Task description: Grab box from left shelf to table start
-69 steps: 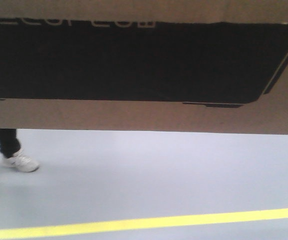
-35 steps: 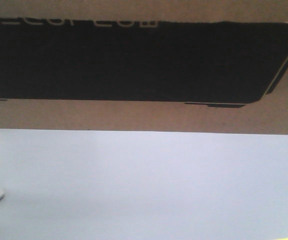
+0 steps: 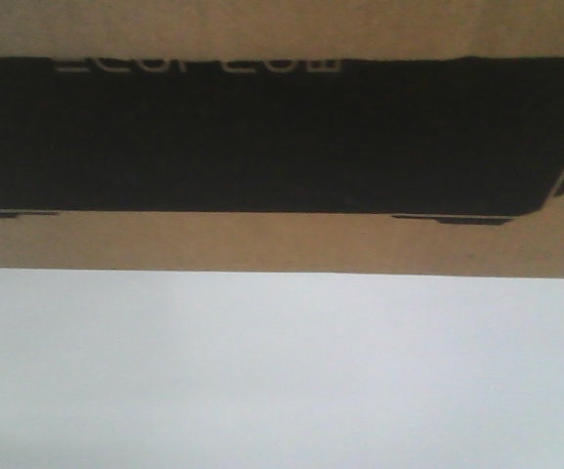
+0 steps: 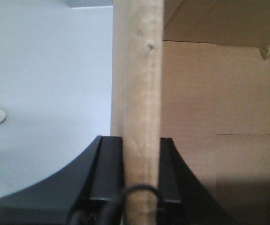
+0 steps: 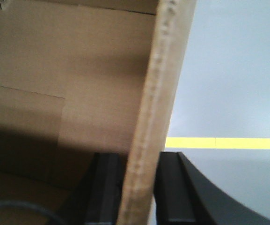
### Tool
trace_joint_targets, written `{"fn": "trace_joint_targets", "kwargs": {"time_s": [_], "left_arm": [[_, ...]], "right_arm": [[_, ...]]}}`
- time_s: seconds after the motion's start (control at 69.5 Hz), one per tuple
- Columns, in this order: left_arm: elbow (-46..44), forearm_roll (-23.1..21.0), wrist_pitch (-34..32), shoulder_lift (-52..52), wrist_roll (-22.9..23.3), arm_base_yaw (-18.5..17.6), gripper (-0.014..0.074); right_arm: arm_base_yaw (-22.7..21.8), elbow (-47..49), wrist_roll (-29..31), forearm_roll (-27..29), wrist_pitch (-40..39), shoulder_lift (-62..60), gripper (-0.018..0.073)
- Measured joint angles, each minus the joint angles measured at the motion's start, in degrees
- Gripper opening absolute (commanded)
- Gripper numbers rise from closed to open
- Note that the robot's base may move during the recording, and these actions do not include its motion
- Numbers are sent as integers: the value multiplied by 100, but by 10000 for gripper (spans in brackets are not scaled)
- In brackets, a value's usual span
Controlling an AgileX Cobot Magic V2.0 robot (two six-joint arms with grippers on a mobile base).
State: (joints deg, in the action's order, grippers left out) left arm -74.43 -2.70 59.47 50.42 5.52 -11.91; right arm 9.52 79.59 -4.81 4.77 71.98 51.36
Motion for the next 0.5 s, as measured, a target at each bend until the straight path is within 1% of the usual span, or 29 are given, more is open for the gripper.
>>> {"fn": "trace_joint_targets", "kwargs": {"time_s": [0.158,0.36,0.504], "left_arm": [[-24,-90,-82,393,0,0,-104],[-86,-188,-338,1027,-33,0,-104],[-113,-269,-442,1213,-45,-10,-104]], "right_arm": [[0,0,-23,-84,0,24,60],[-33,0,-72,-205,0,58,60],[-33,0,-93,-278,0,66,60]]}}
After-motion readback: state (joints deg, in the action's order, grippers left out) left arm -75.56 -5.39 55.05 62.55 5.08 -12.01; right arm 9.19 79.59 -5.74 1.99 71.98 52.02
